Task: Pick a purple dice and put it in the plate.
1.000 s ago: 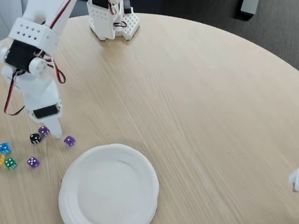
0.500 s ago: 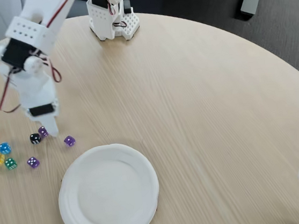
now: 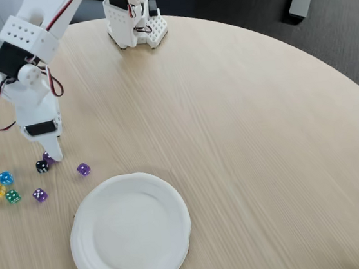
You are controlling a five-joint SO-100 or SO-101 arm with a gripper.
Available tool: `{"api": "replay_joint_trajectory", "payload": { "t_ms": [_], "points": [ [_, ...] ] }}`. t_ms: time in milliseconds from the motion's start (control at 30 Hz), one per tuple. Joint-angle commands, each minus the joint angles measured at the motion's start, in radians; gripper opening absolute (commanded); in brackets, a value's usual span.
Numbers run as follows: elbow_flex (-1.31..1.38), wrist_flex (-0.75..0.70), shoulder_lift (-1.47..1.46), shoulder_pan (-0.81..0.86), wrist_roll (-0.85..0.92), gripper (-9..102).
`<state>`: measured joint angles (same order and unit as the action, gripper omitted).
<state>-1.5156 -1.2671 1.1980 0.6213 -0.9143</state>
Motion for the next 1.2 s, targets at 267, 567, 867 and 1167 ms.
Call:
{"api": "replay_joint_trajectory", "payload": {
  "t_ms": [267,567,867,1167],
  "points": [
    [0.021,-0.002,0.005,0.118,0.029,20],
    [0.034,-0.002,0.020,0.109,0.014,21],
    [0.037,0.000,0.101,0.106,0.021,22],
    [0.037,0.002,0.186,0.106,0.038,22]
  ]
}}
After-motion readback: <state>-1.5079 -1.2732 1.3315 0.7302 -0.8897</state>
